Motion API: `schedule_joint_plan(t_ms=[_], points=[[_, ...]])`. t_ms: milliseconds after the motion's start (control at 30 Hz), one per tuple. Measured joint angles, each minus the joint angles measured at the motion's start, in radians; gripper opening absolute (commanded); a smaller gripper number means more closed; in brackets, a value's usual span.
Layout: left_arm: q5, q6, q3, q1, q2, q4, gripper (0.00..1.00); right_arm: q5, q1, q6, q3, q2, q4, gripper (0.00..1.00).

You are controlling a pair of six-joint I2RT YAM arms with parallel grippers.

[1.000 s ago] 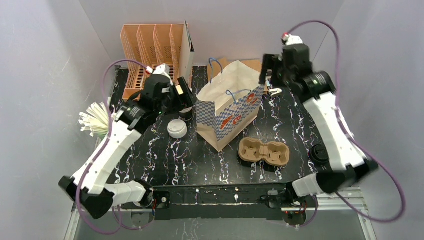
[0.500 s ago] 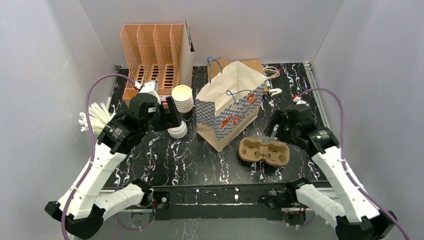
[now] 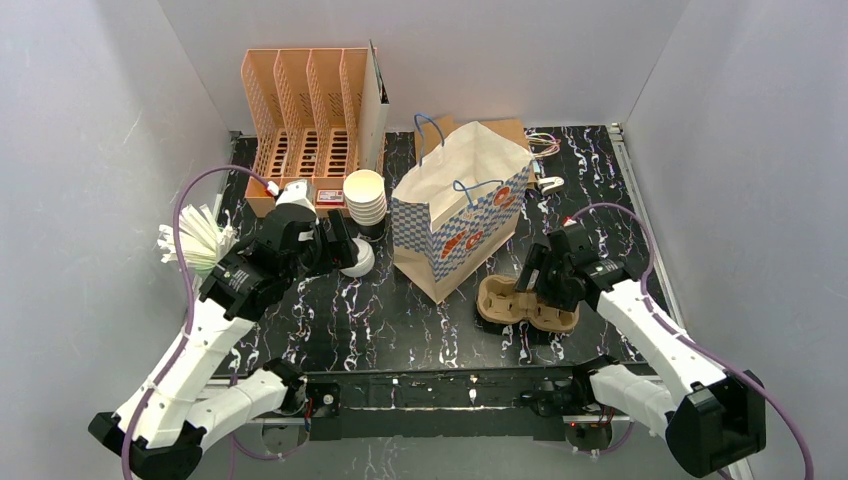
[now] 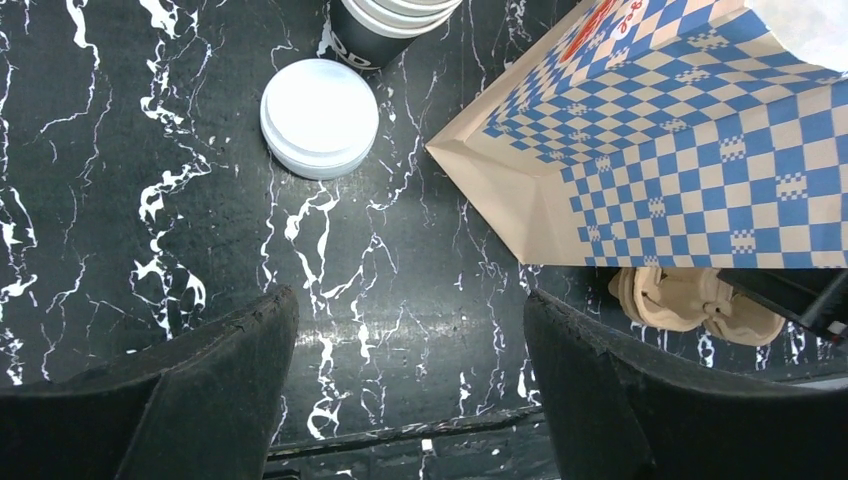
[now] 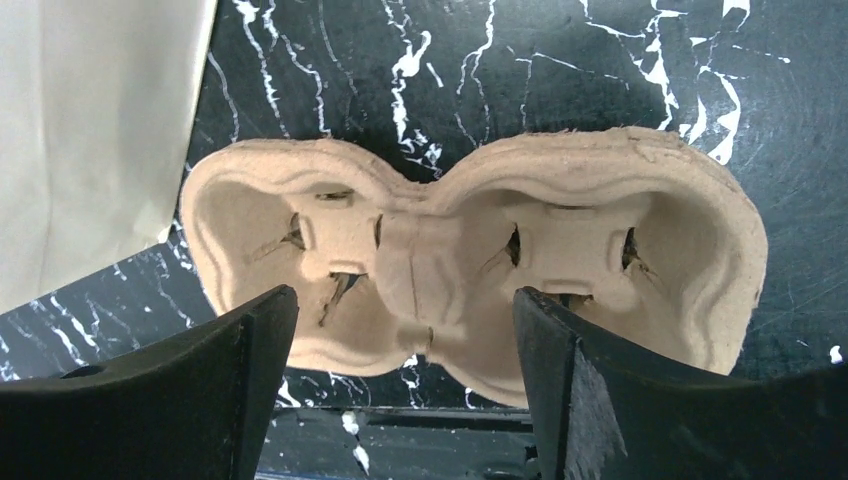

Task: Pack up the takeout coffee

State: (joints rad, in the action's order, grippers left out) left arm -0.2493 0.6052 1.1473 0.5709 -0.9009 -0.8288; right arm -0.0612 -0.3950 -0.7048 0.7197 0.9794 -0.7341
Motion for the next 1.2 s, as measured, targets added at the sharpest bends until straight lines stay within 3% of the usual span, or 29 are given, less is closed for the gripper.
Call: schedule_joint_plan(t_ms=[200, 433, 700, 867, 1067, 1200], points=[[-0.013, 0.019, -0.038, 0.000, 0.039, 0.030, 0.80, -0.045, -0.006, -0.040, -0.064, 0.039, 0.077, 0.75], [-0.026, 0.034, -0.076, 0.000, 0.056, 0.047, 0.80, -0.100, -0.007, -0.051, -0.075, 0.114, 0.123, 0.71], [-0.061, 0.045, -0.091, 0.000, 0.056, 0.069, 0.77, -0.311, -0.002, -0.069, -0.038, 0.152, 0.124, 0.55], [-0.098, 0.057, -0.095, 0.000, 0.048, 0.084, 0.75, -0.387, 0.084, -0.063, 0.043, 0.254, 0.159, 0.52], [-0.111, 0.074, -0.102, 0.000, -0.023, 0.111, 0.74, -0.353, 0.241, -0.037, 0.177, 0.425, 0.237, 0.52], [-0.112, 0.107, -0.139, 0.000, -0.023, 0.134, 0.72, -0.315, 0.312, -0.016, 0.279, 0.509, 0.269, 0.57]])
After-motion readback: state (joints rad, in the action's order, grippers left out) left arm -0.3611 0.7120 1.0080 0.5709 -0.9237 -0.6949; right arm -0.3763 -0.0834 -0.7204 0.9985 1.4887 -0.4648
